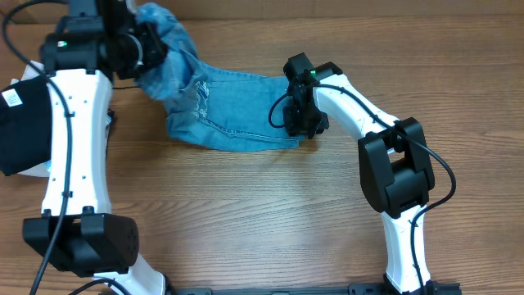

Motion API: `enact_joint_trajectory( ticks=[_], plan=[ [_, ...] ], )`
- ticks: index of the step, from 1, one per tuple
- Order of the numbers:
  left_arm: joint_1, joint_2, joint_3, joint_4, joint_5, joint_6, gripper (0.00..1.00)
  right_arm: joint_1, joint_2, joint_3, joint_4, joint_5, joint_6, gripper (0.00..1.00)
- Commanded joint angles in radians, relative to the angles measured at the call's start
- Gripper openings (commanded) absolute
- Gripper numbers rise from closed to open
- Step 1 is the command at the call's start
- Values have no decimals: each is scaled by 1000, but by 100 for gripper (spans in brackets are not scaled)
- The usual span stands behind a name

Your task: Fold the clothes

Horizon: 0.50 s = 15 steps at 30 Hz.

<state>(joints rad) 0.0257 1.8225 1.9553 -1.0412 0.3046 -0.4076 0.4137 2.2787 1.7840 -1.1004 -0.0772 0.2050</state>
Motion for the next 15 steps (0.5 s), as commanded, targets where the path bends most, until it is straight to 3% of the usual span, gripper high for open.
enact_joint_trajectory(
  ticks=[1,15],
  plan=[
    [-58,-10,38,16,60,-36,7,13,26,-11,-12,-31,6,40],
    [-203,-10,36,21,-37,-46,9,13,26,-11,-14,-31,6,39]
  ],
)
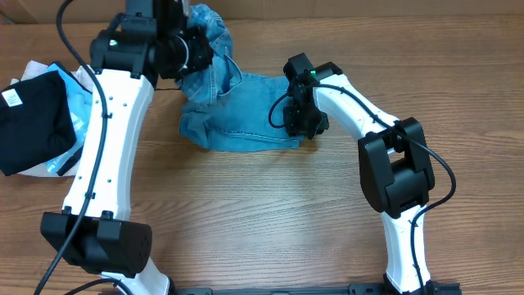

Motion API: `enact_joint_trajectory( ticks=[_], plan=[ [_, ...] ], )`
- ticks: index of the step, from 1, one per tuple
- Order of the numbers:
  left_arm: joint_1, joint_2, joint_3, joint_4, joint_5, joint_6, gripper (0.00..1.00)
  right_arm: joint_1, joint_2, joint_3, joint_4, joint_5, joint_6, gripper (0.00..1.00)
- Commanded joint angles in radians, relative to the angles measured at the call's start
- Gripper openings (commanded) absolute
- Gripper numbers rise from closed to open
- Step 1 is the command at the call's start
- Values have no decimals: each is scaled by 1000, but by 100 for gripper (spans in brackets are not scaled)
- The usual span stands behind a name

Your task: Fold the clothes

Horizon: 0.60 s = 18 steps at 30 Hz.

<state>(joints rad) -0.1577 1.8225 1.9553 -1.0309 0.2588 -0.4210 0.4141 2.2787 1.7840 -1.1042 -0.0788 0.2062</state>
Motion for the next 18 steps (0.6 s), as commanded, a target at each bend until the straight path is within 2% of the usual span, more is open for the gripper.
enact_joint_trajectory(
  ticks=[1,18],
  plan=[
    [-24,-10,35,10,5,-32,10,12,26,-11,-11,-29,5,40],
    [-33,-10,11,11,-7,-32,12,12,16,13,-28,-27,12,36]
  ],
)
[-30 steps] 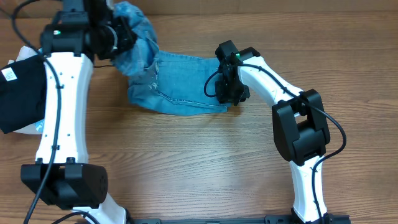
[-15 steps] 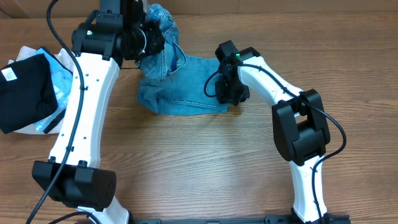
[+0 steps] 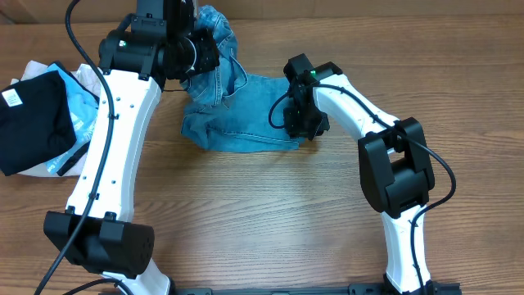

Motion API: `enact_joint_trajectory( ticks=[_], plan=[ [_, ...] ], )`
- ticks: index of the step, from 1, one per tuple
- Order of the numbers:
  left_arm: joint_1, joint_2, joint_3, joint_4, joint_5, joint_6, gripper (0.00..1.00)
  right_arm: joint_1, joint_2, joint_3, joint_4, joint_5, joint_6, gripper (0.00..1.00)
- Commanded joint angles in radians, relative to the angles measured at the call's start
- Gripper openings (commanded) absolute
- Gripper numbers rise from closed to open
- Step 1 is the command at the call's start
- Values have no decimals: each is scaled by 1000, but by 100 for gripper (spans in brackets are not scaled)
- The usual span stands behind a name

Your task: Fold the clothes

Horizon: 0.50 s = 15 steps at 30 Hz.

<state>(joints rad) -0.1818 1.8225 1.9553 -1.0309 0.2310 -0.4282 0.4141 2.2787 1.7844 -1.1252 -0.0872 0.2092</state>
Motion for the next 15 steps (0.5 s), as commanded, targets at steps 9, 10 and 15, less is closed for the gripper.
enact_joint_trajectory(
  ticks=[9,10,15],
  plan=[
    [-9,-10,11,11,21,-25,12,11,-68,96,-11,1,50,41],
    [-9,-10,11,11,21,-25,12,10,-77,101,-11,19,68,41],
    [-9,-10,11,11,21,-25,13,-7,-130,123,-10,100,190,41]
  ],
)
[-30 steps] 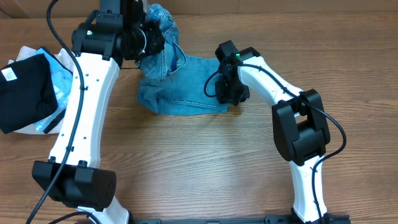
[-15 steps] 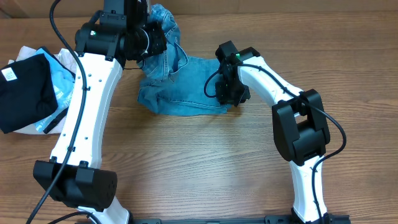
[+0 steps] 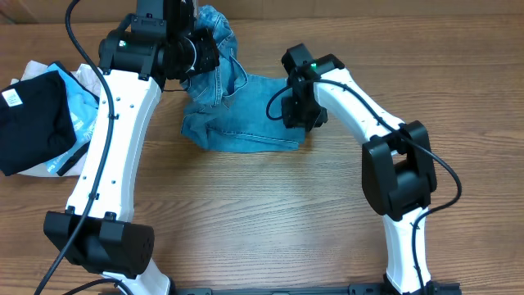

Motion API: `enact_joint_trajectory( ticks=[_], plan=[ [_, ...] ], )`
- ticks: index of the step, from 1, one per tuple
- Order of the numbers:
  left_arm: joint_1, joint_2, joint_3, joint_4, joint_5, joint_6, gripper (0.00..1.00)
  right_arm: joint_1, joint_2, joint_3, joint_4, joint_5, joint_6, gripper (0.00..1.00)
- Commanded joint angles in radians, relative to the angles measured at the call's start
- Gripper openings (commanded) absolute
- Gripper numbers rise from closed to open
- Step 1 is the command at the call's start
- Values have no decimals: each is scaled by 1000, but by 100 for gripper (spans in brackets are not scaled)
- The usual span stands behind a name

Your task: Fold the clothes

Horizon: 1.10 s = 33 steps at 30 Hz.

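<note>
A pair of blue jeans (image 3: 237,119) lies at the back middle of the table, its left part bunched and drawn up over itself. My left gripper (image 3: 205,51) is shut on that raised bundle of denim (image 3: 217,29), above the left end. My right gripper (image 3: 296,124) points down at the right edge of the jeans. Its fingers are hidden under the wrist, so their state does not show.
A pile of other clothes sits at the far left: a black garment (image 3: 29,123) with a white tag, over a light blue piece (image 3: 78,115) and a white one. The wooden table (image 3: 262,213) runs to the front between the two arm bases.
My right wrist has shifted slightly up and to the left over the jeans' right edge. The left gripper and the bunched denim stand where they were.
First the jeans lay stretched out, my left gripper holding their far-left end and my right gripper at the right edge. The left end then stood further right, with the denim folding over itself. It stayed there, and now the right wrist has shifted a little.
</note>
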<state>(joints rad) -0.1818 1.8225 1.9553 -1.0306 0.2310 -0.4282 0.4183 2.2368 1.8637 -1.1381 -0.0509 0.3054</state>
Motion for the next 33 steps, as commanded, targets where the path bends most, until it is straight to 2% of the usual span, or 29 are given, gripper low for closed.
enact_joint_trajectory(
  ticks=[1,17,19,22,23,24,26,28,33],
  plan=[
    [-9,-10,11,10,21,-24,13,-16,-100,46,3,79,117,41],
    [-39,16,11,14,22,-25,13,-144,-234,56,-26,102,156,41],
    [-64,35,11,24,42,-25,18,-148,-234,56,-31,103,150,41],
    [-117,66,11,89,183,8,29,-164,-234,56,-34,109,144,41],
    [-136,71,11,112,212,40,39,-173,-237,56,-35,115,144,41],
    [-149,77,11,124,208,60,60,-187,-238,56,-40,118,144,41],
    [-161,77,11,127,138,69,77,-214,-248,56,-58,117,143,41],
    [-156,74,11,125,95,69,77,-243,-261,56,-80,117,137,41],
    [-88,60,11,106,102,69,77,-284,-294,56,-102,117,79,42]
  ],
)
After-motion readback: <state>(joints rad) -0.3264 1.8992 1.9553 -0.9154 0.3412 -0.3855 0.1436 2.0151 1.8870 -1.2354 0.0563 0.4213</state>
